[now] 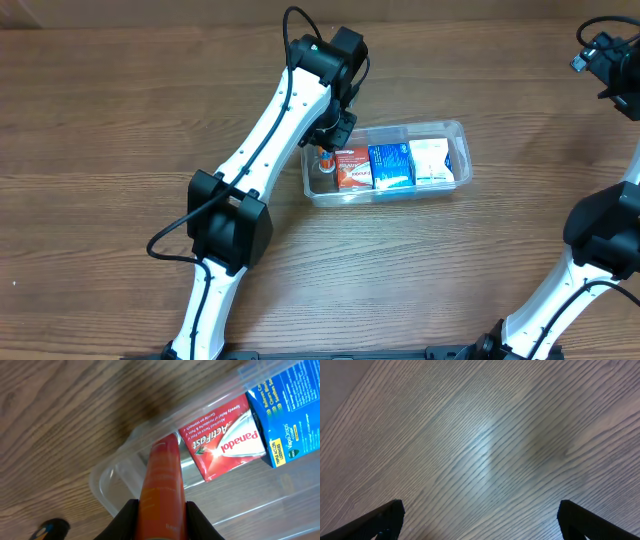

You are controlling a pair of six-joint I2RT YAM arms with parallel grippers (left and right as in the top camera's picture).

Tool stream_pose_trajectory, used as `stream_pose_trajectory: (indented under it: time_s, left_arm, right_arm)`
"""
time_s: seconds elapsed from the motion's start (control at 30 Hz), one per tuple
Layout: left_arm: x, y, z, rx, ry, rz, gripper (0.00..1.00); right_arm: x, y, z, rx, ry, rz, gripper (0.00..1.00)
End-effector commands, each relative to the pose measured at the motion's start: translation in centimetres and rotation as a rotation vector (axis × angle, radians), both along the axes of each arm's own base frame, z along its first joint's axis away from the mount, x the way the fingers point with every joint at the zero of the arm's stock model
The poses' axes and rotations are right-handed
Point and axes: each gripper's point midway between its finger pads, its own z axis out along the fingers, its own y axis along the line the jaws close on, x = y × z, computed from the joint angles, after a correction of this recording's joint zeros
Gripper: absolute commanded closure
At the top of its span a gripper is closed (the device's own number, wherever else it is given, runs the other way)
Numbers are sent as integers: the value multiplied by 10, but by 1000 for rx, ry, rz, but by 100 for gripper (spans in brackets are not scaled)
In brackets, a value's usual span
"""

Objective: Pack container
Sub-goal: 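Carry the orange tube with the left gripper into the container and release, then move the left gripper to the brown bottle and grasp it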

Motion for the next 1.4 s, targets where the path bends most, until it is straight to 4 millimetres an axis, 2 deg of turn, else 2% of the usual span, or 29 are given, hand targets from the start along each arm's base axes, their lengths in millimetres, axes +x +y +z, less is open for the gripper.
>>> stream_pose_trajectory:
  time_s: [0.0,0.1,0.17,0.2,0.27,0.33,0.37,0.43,0.47,0.53,0.57,0.6,0.67,0.73,0.83,0.9,0.93,1.07,1.37]
  left_arm:
    - [10,0,9,-9,-52,-20,79]
    - [14,-2,10,-19,-68,-20,64]
    - [14,-2,10,-18,-67,-14,37]
    - [14,-2,10,-20,-67,-1,20]
    - [13,-2,10,-23,-62,24,24]
    - [11,-1,23,-30,-72,44,32]
    - [11,-1,34,-43,-91,53,31]
    - [12,2,77,-86,-166,88,22]
    - [12,12,102,-92,-218,133,20]
    - [11,41,136,-66,-297,230,15]
    - [10,63,158,-63,-348,289,13]
    - [9,78,172,-81,-373,322,9]
    - [9,111,191,-96,-413,397,9]
    - [6,137,194,-108,-402,458,9]
    - [-6,182,170,-47,-306,552,9]
    - [-17,204,143,0,-208,602,12]
    - [-27,213,120,19,-117,622,15]
    - [-59,230,65,150,76,651,16]
    - [-66,230,-10,168,144,562,18]
  right_arm:
    - [0,1,22,-19,-51,-1,0]
    - [0,1,22,-19,-51,-1,0]
    - [0,1,22,-19,-51,-1,0]
    - [0,1,22,-19,-51,-1,0]
    - [0,1,22,-19,-51,-1,0]
    - [0,1,22,-19,-51,-1,0]
    - [0,1,22,-19,-51,-1,0]
    - [0,1,22,-19,-51,-1,0]
    - [0,1,22,-19,-51,-1,0]
    - [0,1,22,-19,-51,-1,0]
    - [0,1,22,-19,-51,-1,0]
    - [0,1,22,-19,-51,-1,0]
    - [0,1,22,-19,-51,-1,0]
    - [0,1,22,-19,-51,-1,0]
    - [0,1,22,-19,-51,-1,0]
    - [0,1,22,-19,-51,-1,0]
    - [0,1,22,-19,-51,-1,0]
    - [0,1,22,-19,-51,-1,0]
    - [0,1,22,-19,-51,-1,0]
